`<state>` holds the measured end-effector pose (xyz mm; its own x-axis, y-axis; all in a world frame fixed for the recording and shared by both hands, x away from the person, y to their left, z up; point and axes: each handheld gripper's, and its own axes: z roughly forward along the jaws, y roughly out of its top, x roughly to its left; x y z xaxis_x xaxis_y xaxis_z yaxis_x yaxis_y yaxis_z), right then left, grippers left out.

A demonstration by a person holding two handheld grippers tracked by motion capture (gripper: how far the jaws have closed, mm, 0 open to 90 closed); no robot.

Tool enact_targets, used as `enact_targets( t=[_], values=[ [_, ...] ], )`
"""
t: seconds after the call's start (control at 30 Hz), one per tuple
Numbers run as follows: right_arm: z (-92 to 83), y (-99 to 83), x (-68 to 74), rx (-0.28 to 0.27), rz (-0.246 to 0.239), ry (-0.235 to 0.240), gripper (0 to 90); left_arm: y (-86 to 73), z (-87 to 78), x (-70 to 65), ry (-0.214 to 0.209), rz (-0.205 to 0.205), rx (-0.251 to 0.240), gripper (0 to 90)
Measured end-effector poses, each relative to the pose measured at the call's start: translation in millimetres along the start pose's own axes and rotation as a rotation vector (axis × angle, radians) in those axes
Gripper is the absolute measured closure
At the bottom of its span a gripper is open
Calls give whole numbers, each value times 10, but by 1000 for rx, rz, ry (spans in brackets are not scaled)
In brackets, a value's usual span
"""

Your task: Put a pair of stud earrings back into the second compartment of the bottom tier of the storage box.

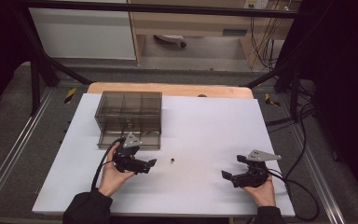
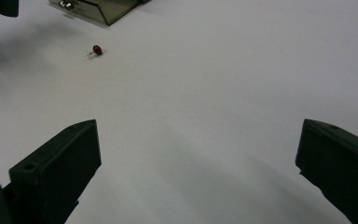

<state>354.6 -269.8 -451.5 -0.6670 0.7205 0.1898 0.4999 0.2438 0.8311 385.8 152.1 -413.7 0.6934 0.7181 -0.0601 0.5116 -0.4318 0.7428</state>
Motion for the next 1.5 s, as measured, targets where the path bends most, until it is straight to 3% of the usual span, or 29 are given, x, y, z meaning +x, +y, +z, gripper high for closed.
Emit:
enact_targets(
  t=[0.47, 0.63, 0.7, 0.97, 1.1, 1.5],
  values=[
    [6, -2, 0, 2, -1, 1, 7, 136, 268, -249, -46, 13, 24, 130],
    [7, -3, 1, 4, -1, 1, 7, 188, 360, -330, -68, 30, 30, 234],
    [6, -3, 0, 3, -2, 0, 6, 204, 400, -360, -58, 40, 35, 257],
    [4, -2, -1, 2, -2, 1, 7, 212, 558, -400, -49, 35, 66, 421],
    [4, -2, -1, 2, -2, 0, 7, 201, 602, -398, -54, 14, 76, 520],
    [4, -1, -1, -1, -1, 1, 7, 167, 685, -427, -26, 20, 87, 655]
  ],
)
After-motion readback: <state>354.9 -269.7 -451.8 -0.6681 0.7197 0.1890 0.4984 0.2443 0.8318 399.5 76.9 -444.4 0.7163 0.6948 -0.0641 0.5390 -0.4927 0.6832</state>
